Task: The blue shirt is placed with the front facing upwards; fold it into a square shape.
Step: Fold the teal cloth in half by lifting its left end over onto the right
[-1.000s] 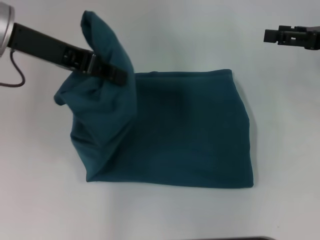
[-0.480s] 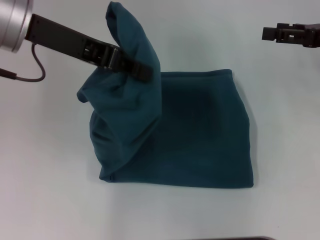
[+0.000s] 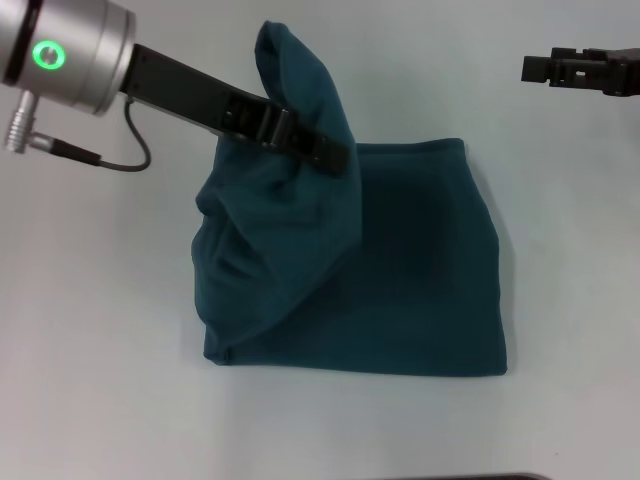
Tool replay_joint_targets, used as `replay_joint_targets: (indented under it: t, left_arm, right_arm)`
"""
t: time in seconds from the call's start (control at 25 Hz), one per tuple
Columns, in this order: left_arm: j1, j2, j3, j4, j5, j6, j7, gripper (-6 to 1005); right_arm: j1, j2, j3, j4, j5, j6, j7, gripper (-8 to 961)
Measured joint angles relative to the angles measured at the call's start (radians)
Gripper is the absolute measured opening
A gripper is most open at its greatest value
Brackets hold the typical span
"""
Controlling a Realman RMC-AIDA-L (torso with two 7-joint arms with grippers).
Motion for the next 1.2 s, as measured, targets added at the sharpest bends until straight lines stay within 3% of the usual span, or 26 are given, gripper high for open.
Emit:
replay_joint_targets:
  t: [0.32,1.2]
  left_arm:
    - [-0.007,-0.001,0.039,0.073,-0.047,-0.057,0.024,92]
    - [-0.013,-0.004,0.167,0.131,-0.107,-0.149,0.042,92]
  right_arm:
    - [0.001,0.001,-0.004,0.0,0.0,0.0,0.0,883]
    - [0.001,0.0,-0.011,0.0,0.005,0.0,0.0,876]
